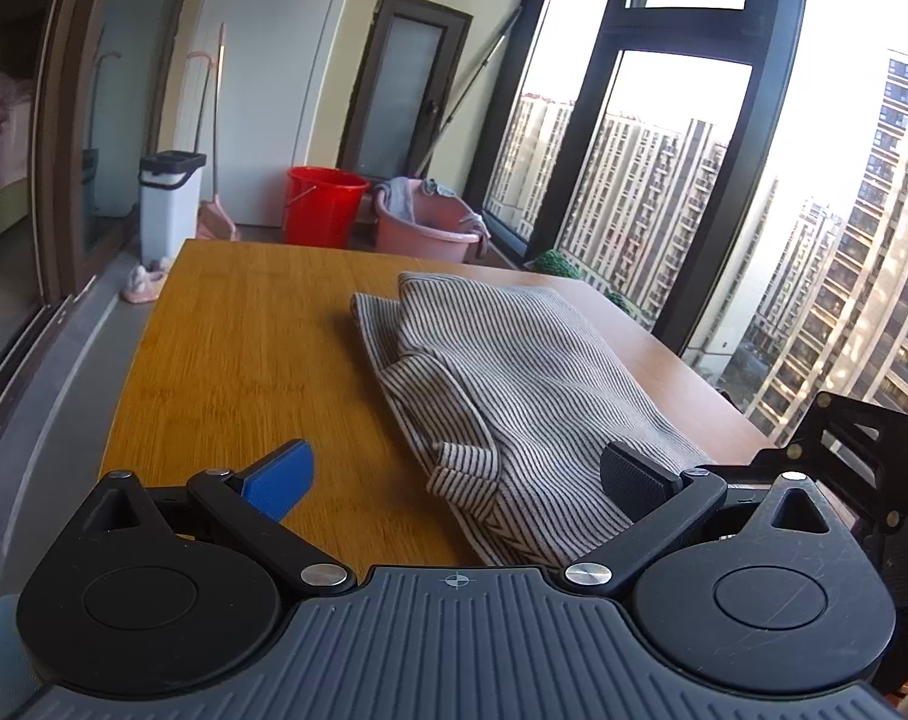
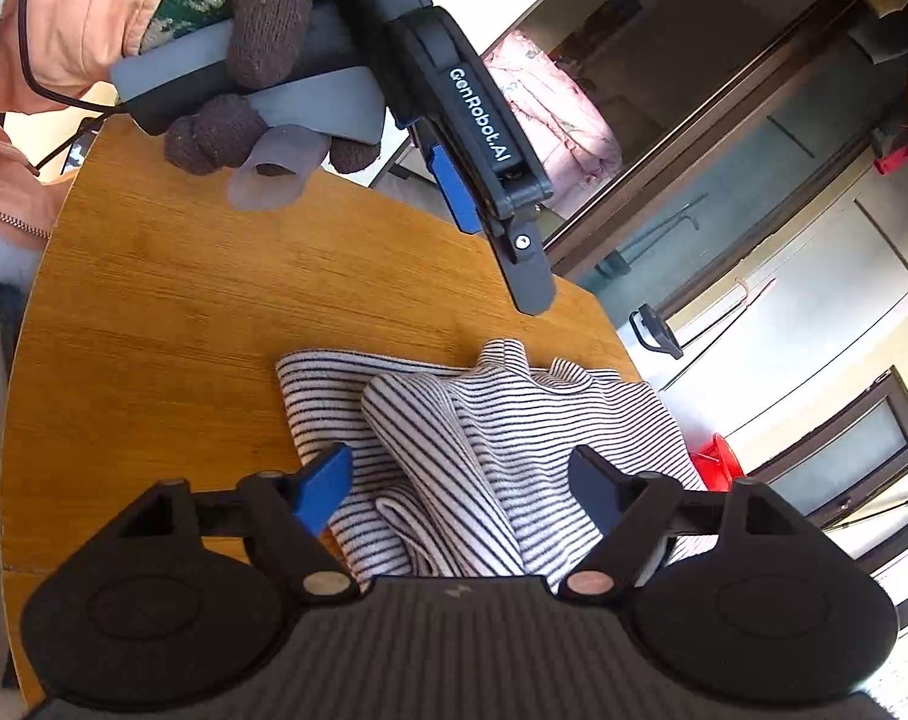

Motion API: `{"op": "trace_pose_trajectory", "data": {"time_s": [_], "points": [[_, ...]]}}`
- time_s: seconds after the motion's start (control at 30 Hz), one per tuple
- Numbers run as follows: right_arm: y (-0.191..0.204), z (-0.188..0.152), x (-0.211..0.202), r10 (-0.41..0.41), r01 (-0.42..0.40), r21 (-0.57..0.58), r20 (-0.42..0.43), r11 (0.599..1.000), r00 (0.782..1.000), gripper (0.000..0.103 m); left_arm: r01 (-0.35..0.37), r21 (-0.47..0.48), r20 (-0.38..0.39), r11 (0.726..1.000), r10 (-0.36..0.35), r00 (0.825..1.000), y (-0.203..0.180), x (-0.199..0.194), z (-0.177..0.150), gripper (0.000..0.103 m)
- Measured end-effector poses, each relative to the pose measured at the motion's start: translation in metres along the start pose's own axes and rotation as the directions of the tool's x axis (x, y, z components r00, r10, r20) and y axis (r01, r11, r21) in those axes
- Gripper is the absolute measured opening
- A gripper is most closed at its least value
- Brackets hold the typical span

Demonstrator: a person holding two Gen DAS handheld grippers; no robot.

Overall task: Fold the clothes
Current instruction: 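Close the right gripper on the sweater edge while the left gripper grasps beside it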

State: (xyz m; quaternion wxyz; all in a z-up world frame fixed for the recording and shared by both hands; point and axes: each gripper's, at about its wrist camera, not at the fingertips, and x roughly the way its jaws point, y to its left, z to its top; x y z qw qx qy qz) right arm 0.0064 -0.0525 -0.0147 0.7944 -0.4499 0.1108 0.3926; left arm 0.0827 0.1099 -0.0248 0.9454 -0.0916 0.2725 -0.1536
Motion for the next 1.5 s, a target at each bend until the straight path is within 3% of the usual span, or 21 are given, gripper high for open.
{"op": "trace_pose_trajectory", "data": {"time_s": [0.3,0.37,0.43,0.47,0.5,0.6,0.67,0.73,0.87,0.97,1.03,1.17,1.23,1.5], "points": [[0.018,0.001,0.007,0.031,-0.029,-0.105,0.021,0.994,0.999,0.084,-0.022,0.0,-0.006,1.0,0.022,1.0,0.003,0.0,0.001,0.103],[0.022,0.0,0.011,0.001,0.002,-0.146,0.024,0.989,1.0,0.084,-0.029,-0.003,-0.007,1.0,0.029,1.0,0.005,-0.001,0.001,0.103],[0.025,0.0,0.019,-0.036,0.038,-0.161,0.016,0.986,0.999,0.078,-0.033,-0.006,-0.008,0.999,0.033,0.999,0.006,-0.001,0.002,0.103],[0.026,0.001,0.022,-0.035,0.035,-0.15,0.003,0.988,0.999,0.062,-0.032,-0.005,-0.009,0.999,0.032,0.999,0.005,-0.001,0.001,0.103],[0.026,0.003,0.026,-0.016,0.014,-0.124,-0.016,0.992,1.0,0.04,-0.031,-0.004,-0.01,1.0,0.03,0.999,0.005,-0.001,0.001,0.103],[0.031,0.004,0.017,0.002,-0.003,-0.023,-0.033,1.0,0.999,0.036,-0.029,0.019,-0.016,0.999,0.03,0.999,0.0,-0.001,0.0,0.103],[0.016,0.004,0.018,0.028,-0.025,0.086,-0.039,0.996,0.999,0.033,-0.045,0.13,-0.004,0.99,0.046,0.999,-0.009,-0.004,-0.006,0.103],[-0.008,0.003,0.017,0.074,-0.061,0.253,-0.042,0.966,0.996,0.03,-0.061,0.24,0.009,0.969,0.061,0.998,-0.019,-0.006,-0.011,0.103],[-0.058,-0.009,0.014,0.131,-0.097,0.529,-0.026,0.843,0.991,0.026,-0.095,0.447,0.041,0.889,0.085,0.996,-0.038,-0.012,-0.021,0.103],[-0.081,-0.023,0.014,0.16,-0.121,0.64,-0.003,0.759,0.987,0.025,-0.12,0.588,0.068,0.8,0.099,0.993,-0.053,-0.015,-0.029,0.103],[-0.088,-0.032,0.013,0.175,-0.137,0.67,0.01,0.73,0.985,0.024,-0.136,0.673,0.087,0.727,0.105,0.991,-0.062,-0.018,-0.034,0.103],[-0.091,-0.037,0.016,0.19,-0.155,0.673,0.022,0.723,0.982,0.024,-0.116,0.823,0.083,0.556,0.083,0.993,-0.091,-0.003,-0.056,0.103],[-0.08,-0.033,0.015,0.193,-0.161,0.669,0.027,0.725,0.981,0.024,-0.129,0.862,0.112,0.491,0.065,0.992,-0.103,0.01,-0.068,0.103],[-0.084,-0.029,-0.006,0.199,-0.175,0.652,0.038,0.738,0.979,0.024,-0.162,0.91,0.188,0.381,-0.031,0.982,-0.133,0.033,-0.093,0.1]]}}
